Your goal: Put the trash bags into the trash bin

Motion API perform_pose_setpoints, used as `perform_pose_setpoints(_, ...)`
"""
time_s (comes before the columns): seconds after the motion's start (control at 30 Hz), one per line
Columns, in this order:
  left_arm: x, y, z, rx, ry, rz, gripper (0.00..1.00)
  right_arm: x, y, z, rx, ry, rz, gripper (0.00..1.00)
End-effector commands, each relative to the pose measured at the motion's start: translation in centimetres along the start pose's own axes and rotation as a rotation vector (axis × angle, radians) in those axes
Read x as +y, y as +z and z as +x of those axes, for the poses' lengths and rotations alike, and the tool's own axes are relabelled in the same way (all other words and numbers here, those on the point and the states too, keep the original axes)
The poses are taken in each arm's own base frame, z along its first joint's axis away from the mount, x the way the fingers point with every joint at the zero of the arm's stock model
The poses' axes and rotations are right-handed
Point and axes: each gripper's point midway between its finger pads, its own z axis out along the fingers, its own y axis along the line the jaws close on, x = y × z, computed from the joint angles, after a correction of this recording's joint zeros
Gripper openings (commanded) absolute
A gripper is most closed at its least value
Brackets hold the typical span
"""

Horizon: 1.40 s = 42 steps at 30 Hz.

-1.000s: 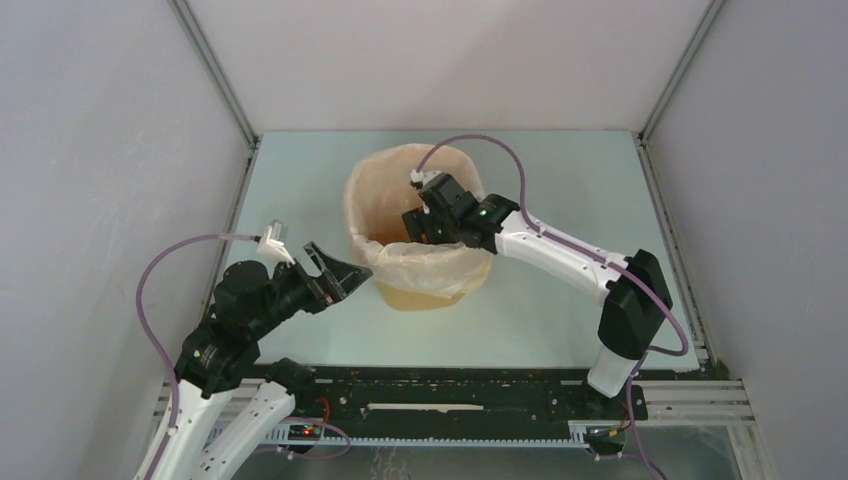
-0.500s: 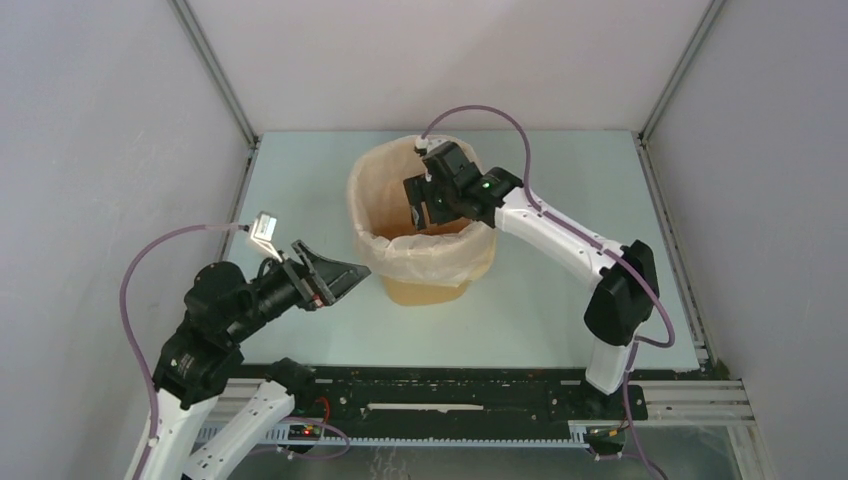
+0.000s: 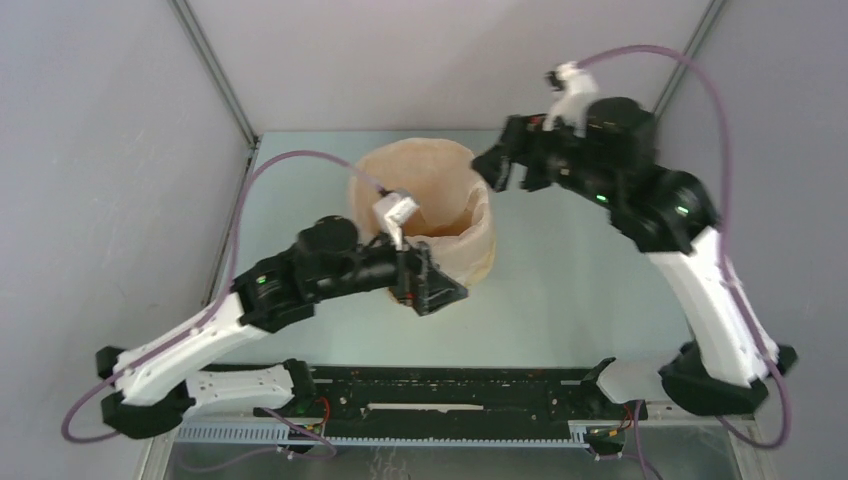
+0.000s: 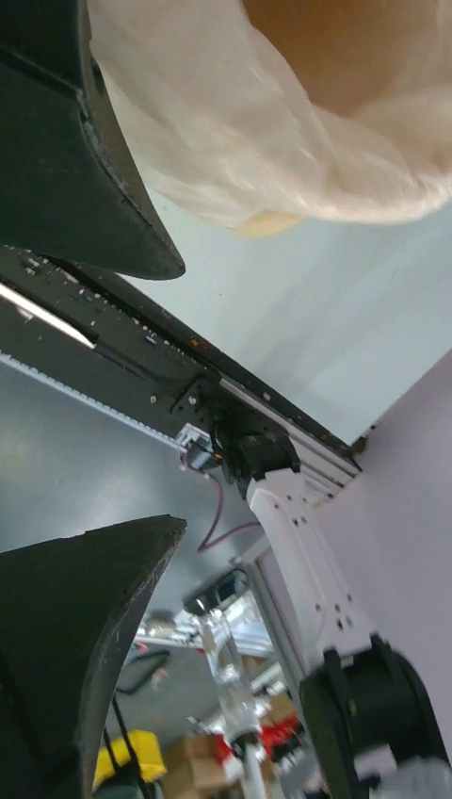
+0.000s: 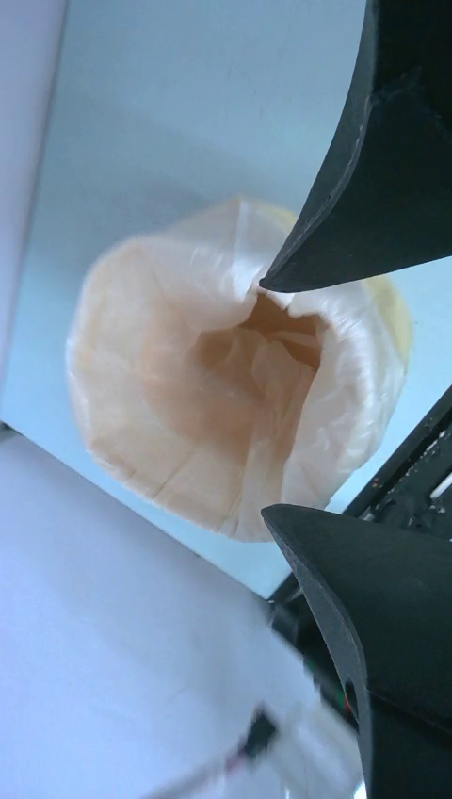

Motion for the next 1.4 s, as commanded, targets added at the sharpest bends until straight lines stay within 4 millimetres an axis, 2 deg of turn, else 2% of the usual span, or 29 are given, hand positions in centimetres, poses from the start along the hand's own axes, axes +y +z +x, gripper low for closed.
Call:
perform_pose_setpoints(0.0, -1.0, 4.5, -0.5, 0.042, 0.189, 0.001, 1.00, -4.2, -6.5, -0.6, -0.065, 0.062, 0.151, 0.92)
perform_pose_setpoints(0.13, -0.6, 8.6, 0.9, 0.154, 0.322, -0.052, 0.94, -9.4, -12.6, -0.1, -0.166, 0.125, 0.342, 0.93)
perform_pose_setpoints(0.2, 0.0, 10.5, 1.6, 0.200, 0.398, -0.109, 0.93, -10.7, -15.6, 0.7, -0.214, 0.140, 0.410, 0.95)
perform_pose_setpoints(0.3, 1.7, 13.0, 3.0, 0.292, 0.502, -0.202, 0.92, -11.6, -18.7, 2.1, -0.254, 0.151, 0.476, 0.96)
perform_pose_setpoints(0.43, 5.2, 15.4, 5.3, 0.436, 0.596, -0.355, 0.92, -11.9, -21.0, 3.6, -0.278, 0.173, 0.517, 0.97)
perform_pose_setpoints(0.5, 7.2, 16.0, 5.6, 0.468, 0.629, -0.451, 0.94, -11.8, -21.3, 4.0, -0.282, 0.191, 0.516, 0.97)
perform_pose_setpoints(0.63, 9.9, 16.7, 6.4, 0.505, 0.635, -0.518, 0.97, -11.4, -21.3, 4.4, -0.279, 0.213, 0.494, 0.96)
perform_pose_setpoints(0.7, 11.7, 16.6, 6.7, 0.523, 0.614, -0.556, 0.97, -11.4, -21.0, 4.5, -0.272, 0.216, 0.487, 0.96)
perform_pose_setpoints(0.83, 15.5, 15.4, 6.8, 0.551, 0.568, -0.642, 0.98, -11.4, -20.7, 4.7, -0.259, 0.211, 0.481, 0.96)
perform_pose_setpoints(1.07, 21.8, 12.1, 5.7, 0.571, 0.552, -0.799, 0.99, -11.2, -19.4, 5.1, -0.227, 0.216, 0.447, 0.95)
perform_pose_setpoints(1.23, 27.1, 9.0, 3.8, 0.571, 0.510, -0.926, 1.00, -11.0, -18.6, 5.0, -0.213, 0.226, 0.427, 0.95)
perform_pose_setpoints(1.37, 31.1, 7.2, 1.0, 0.544, 0.451, -1.021, 1.00, -10.8, -18.6, 5.4, -0.197, 0.236, 0.418, 0.94)
